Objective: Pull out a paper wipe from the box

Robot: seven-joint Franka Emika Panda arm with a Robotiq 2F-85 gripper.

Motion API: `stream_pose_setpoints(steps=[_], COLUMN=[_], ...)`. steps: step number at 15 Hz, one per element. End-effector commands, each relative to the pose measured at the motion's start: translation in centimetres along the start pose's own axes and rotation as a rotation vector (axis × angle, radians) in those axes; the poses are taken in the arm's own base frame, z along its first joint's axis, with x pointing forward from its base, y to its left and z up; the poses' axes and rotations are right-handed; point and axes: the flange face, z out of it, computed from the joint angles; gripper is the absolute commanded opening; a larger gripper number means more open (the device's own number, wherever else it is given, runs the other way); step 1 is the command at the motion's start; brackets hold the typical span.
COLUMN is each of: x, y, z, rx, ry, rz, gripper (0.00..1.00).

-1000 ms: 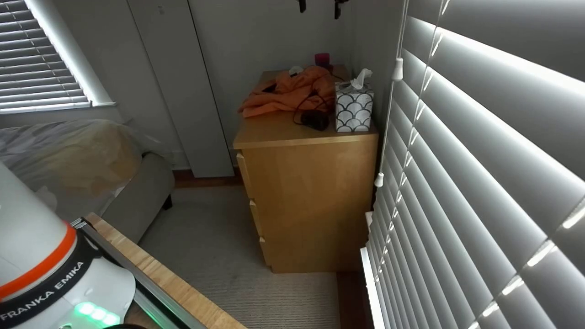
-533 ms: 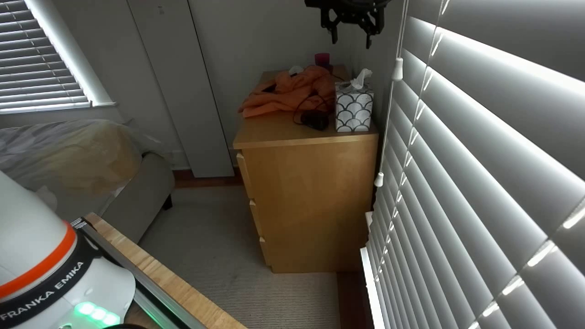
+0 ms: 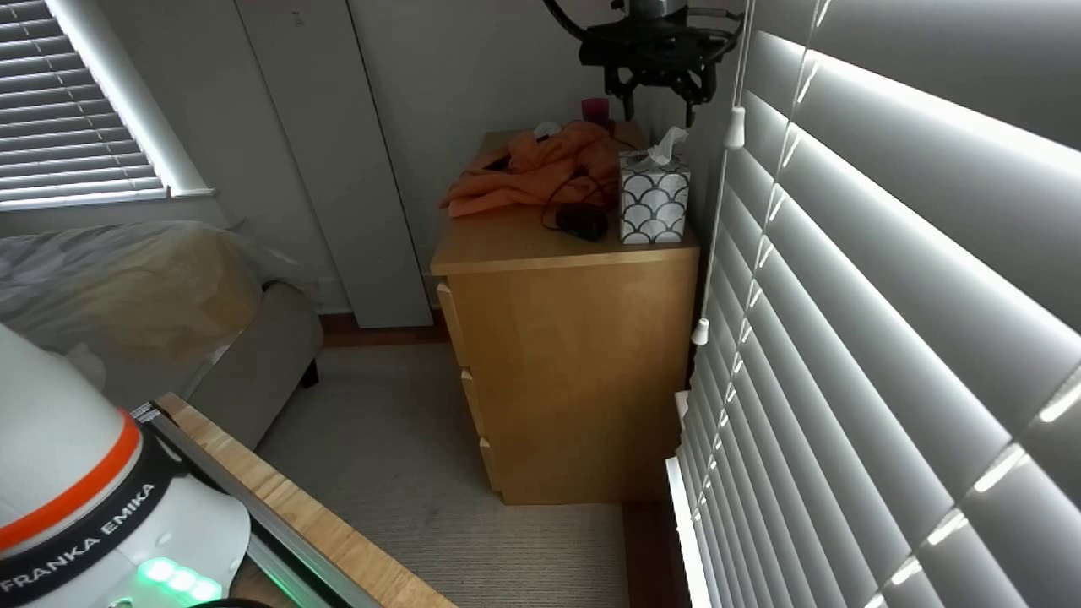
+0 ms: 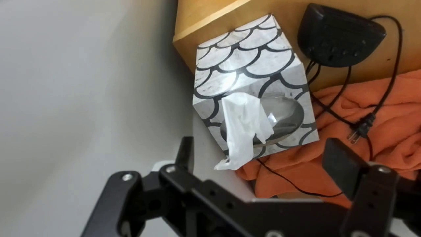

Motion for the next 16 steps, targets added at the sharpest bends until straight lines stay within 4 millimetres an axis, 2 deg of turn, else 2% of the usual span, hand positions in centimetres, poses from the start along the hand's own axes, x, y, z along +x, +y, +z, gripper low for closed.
stream_pose_setpoints(steps=[1,2,3,4,8,13,14,16], x=[0.4,0.4,0.5,0.5,0.9,1.1,1.2,1.1], y=[-0.2,-0.4,-0.6,-0.8,-0.9,-0.6,-0.6,-0.6], z=[1.9,2.2,2.6,2.9,3.6,3.4,3.3,3.2], rx=[-0.005,-0.003,-0.003,-0.002,-0.015,-0.028,-0.029,-0.036], ry=[0.016,0.021,0.026,0.030,0.049,0.054,0.053,0.046], rz=[-0.026,-0.025,-0.031,-0.032,-0.043,-0.046,-0.047,-0.051], gripper=[1.00,1.00,0.83,0.74,0.42,0.04,0.01,0.00])
